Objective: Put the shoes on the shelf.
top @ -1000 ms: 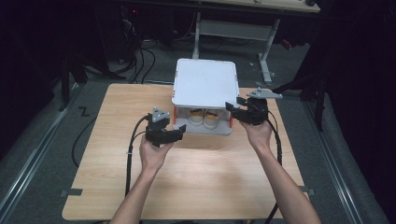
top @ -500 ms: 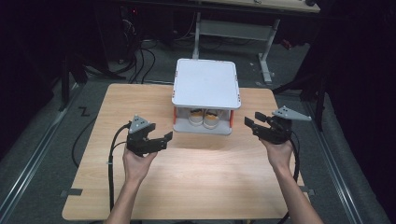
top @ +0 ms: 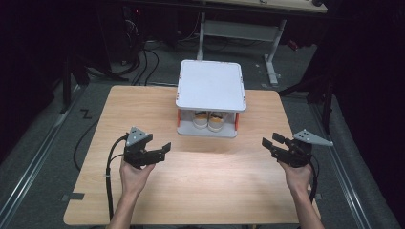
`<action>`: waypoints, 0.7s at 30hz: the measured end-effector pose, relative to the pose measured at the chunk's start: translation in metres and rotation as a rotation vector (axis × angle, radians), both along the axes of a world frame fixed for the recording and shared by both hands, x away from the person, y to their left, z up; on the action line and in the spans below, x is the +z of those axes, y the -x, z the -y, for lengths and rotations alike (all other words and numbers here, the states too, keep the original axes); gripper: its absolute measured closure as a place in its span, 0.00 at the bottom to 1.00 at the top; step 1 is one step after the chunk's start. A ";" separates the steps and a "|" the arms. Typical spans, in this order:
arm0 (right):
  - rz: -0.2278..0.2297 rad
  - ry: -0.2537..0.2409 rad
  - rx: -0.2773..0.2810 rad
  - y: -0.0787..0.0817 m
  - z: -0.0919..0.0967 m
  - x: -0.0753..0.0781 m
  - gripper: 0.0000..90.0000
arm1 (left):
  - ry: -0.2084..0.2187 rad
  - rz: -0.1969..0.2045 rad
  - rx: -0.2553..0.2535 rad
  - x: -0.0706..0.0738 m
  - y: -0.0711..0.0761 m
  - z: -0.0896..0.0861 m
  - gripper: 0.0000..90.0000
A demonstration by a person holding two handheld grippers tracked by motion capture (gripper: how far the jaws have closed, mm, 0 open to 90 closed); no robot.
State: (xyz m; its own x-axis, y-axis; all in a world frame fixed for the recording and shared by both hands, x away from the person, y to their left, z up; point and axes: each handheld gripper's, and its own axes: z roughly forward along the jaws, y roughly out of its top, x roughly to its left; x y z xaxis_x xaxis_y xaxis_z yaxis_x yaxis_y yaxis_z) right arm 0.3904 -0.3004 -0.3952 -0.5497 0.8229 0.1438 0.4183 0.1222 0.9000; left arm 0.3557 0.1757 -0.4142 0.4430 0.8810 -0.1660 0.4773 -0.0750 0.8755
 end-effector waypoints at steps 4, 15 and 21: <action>-0.028 0.012 -0.014 0.005 0.005 -0.016 0.47 | 0.007 -0.017 0.017 -0.013 0.005 -0.005 0.24; -0.099 0.068 -0.073 0.008 0.012 -0.056 0.47 | -0.044 -0.087 0.070 -0.049 0.006 -0.010 0.24; -0.130 0.117 -0.096 0.006 0.009 -0.073 0.47 | -0.073 -0.121 0.099 -0.061 0.002 -0.012 0.25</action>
